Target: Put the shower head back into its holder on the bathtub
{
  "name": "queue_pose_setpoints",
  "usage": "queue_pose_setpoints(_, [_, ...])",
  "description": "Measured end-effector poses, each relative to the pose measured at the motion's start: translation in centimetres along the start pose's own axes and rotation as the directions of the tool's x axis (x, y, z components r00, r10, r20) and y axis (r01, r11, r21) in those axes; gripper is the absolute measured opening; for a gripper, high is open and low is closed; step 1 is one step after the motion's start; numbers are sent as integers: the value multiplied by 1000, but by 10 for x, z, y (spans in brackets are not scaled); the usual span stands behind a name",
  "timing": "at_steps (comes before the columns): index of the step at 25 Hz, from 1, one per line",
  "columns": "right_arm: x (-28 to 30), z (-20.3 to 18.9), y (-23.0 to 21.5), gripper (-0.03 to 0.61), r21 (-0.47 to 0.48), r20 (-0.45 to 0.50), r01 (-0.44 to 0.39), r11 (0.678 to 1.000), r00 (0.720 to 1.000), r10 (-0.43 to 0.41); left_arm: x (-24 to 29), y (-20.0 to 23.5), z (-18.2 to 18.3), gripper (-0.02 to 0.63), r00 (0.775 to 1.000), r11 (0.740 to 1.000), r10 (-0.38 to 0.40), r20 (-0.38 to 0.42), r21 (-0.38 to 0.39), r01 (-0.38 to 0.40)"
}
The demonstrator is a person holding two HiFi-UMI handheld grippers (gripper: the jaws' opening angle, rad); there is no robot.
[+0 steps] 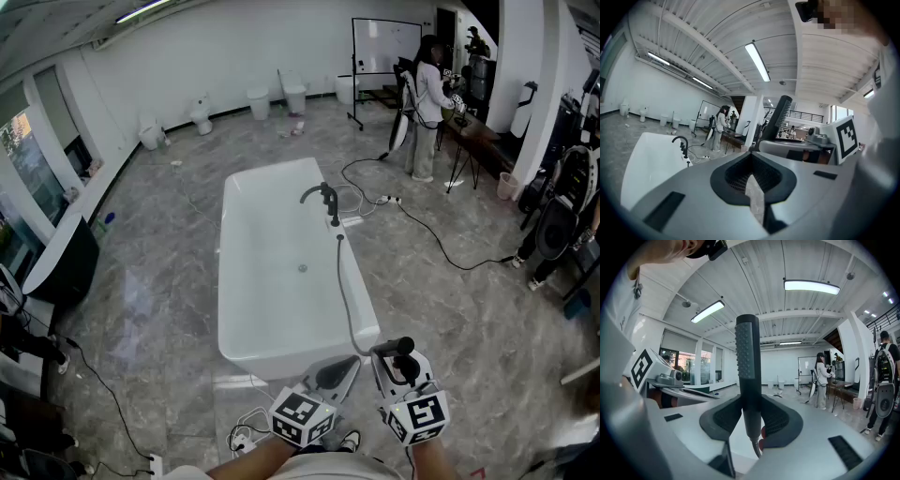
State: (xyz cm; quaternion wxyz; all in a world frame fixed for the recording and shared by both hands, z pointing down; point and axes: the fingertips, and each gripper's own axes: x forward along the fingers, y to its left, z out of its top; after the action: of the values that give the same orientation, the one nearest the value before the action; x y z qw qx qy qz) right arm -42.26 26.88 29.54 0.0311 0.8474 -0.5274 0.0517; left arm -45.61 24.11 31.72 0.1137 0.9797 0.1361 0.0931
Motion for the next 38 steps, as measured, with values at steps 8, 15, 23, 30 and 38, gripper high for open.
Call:
queue_pose_setpoints(8, [-1, 0, -3, 130, -7, -4, -1, 1000, 1000, 1, 2, -3, 0, 5, 1000, 1000, -1, 2, 2, 1])
queue_pose_setpoints(15, [-6, 0, -3, 130, 7, 4, -10, 1000, 1000, 10, 1, -7, -6, 5, 1000, 1000, 3, -6, 0, -3])
queue_pose_setpoints(23, [-11, 11, -11, 130, -3, 14, -10, 1000, 1000, 10, 1, -8, -11, 5, 1000, 1000, 8, -22, 0, -8])
queue_pose_setpoints(30, [-12, 6, -18, 130, 12, 17, -8, 1000, 1000, 8, 4, -6, -15, 5, 999, 1000, 18, -32, 9, -18])
queue_pose_setpoints(38, [-16, 16, -33, 130, 24, 43, -14, 1000, 999, 13, 14, -10, -14, 5, 999, 999, 23, -38, 24, -22])
